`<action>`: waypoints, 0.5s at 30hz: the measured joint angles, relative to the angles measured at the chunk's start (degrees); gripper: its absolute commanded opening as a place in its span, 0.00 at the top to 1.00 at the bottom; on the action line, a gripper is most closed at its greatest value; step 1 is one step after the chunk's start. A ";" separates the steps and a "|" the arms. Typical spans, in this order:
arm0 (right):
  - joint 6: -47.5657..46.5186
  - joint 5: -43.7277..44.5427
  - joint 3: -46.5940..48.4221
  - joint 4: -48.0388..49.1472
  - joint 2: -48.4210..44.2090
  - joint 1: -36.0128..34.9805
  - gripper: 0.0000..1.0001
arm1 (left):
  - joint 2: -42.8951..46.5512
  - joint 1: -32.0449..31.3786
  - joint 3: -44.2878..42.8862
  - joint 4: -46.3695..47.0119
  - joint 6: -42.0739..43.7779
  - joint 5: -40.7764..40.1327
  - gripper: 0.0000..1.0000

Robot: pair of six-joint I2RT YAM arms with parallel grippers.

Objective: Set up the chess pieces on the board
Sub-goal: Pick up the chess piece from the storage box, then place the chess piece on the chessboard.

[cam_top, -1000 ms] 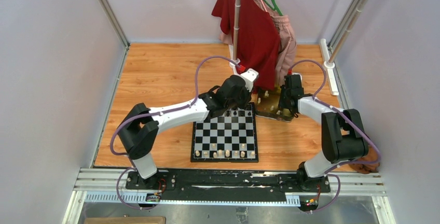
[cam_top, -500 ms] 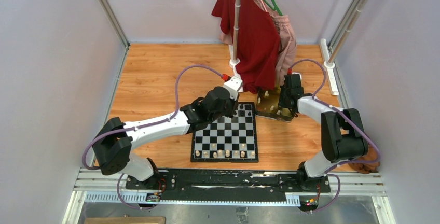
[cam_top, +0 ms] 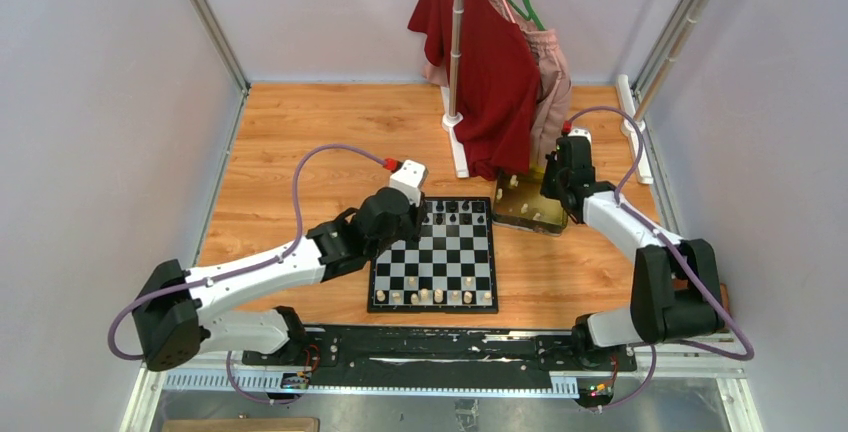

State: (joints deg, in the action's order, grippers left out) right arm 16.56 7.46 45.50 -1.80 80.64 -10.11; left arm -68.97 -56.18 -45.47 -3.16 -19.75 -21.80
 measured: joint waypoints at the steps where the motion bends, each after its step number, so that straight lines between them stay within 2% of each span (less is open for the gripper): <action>1: 0.00 0.00 0.00 -0.24 -0.92 -0.11 1.00 | 1.29 -0.13 1.14 -0.35 -0.61 -0.50 1.00; 7: -0.17 0.00 -0.02 -2.10 -5.11 -2.21 1.00 | 7.37 -2.89 6.69 -3.80 -3.54 -2.82 1.00; 15: -1.68 0.50 0.00 -5.66 -9.38 -10.43 1.00 | 13.73 -5.68 13.70 -6.91 -6.69 -4.39 1.00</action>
State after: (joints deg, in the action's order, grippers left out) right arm 14.87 7.97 45.50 -7.46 71.26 -20.53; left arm -55.24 -61.87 -31.77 -10.07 -26.44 -26.20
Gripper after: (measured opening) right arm 0.125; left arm 0.194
